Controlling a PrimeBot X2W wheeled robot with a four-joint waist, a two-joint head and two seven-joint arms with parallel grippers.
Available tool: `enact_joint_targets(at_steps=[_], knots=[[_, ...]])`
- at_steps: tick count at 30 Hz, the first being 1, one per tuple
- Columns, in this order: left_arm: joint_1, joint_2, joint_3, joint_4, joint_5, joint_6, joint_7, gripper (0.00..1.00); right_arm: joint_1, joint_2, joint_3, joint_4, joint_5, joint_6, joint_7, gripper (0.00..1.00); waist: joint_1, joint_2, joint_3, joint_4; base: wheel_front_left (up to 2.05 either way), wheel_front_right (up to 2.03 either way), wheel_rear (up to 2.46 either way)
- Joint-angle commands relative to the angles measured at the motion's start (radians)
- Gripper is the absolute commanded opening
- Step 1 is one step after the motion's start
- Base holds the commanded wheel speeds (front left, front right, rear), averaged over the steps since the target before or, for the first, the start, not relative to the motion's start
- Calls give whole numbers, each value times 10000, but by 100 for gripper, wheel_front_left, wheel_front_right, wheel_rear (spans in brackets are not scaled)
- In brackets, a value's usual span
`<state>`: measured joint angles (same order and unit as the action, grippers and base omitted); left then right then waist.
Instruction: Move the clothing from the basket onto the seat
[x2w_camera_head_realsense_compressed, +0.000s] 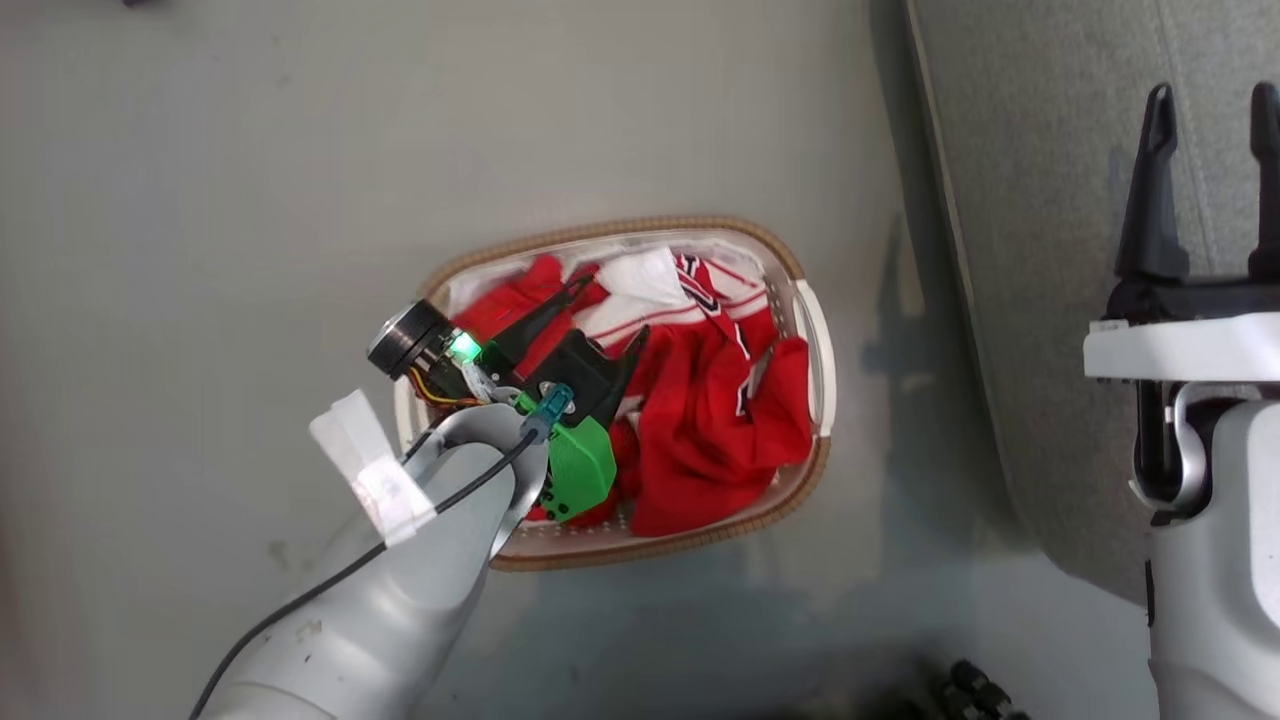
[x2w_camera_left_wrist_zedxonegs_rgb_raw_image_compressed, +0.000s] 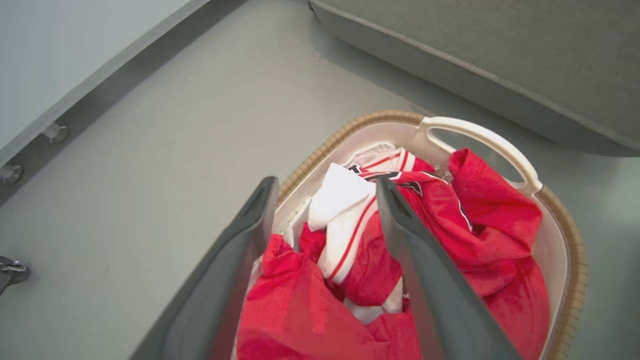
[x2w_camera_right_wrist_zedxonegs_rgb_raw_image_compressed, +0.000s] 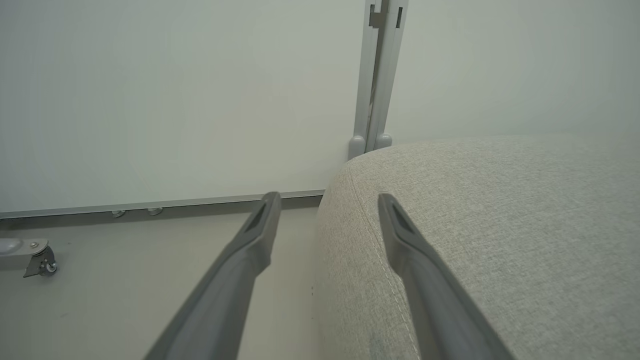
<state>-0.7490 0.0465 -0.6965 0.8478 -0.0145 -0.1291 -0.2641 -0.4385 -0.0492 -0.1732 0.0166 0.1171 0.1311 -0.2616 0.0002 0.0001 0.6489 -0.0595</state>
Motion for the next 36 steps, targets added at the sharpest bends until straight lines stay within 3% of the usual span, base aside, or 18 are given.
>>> enact_joint_targets(at_steps=[1, 10, 20, 21, 22, 24, 36], knots=[[-359, 94, -288, 410, -228, -17, -7, 100, -228, -22, 49, -165, 84, -6, -53, 100, -2, -1, 1579, -961, 0, 0, 0], [-1518, 77, -1831, 2277, -1068, -8, -8, 100, -667, -26, 586, -854, 461, -6, -53, 100, -2, -1, 2336, -1536, 0, 0, 0], [-2515, 182, -1984, 3879, -1522, -8, 67, 100, -632, -21, 1115, -973, 1127, -6, -51, 100, -2, -1, 2802, -1934, 0, 0, 0], [-2556, 176, -1983, 3935, -1544, -9, 65, 93, -614, -21, 1147, -963, 1159, -6, -51, 100, -2, -1, 2817, -1944, 0, 0, 0], [-2596, 172, -1994, 3992, -1581, -9, 62, 56, -596, -21, 1190, -954, 1167, -6, -51, 100, -2, -1, 2830, -1950, 0, 0, 0], [-2611, 166, -2039, 4059, -1611, -9, 57, 0, -582, -23, 1221, -941, 1181, -6, -51, 100, -2, -1, 2829, -1936, 0, 0, 0], [-2086, 49, -2578, 2835, -2203, -9, -14, 0, -497, -26, 1355, -737, 813, -6, -53, 100, -2, -1, 2014, -1419, 0, 0, 0]])
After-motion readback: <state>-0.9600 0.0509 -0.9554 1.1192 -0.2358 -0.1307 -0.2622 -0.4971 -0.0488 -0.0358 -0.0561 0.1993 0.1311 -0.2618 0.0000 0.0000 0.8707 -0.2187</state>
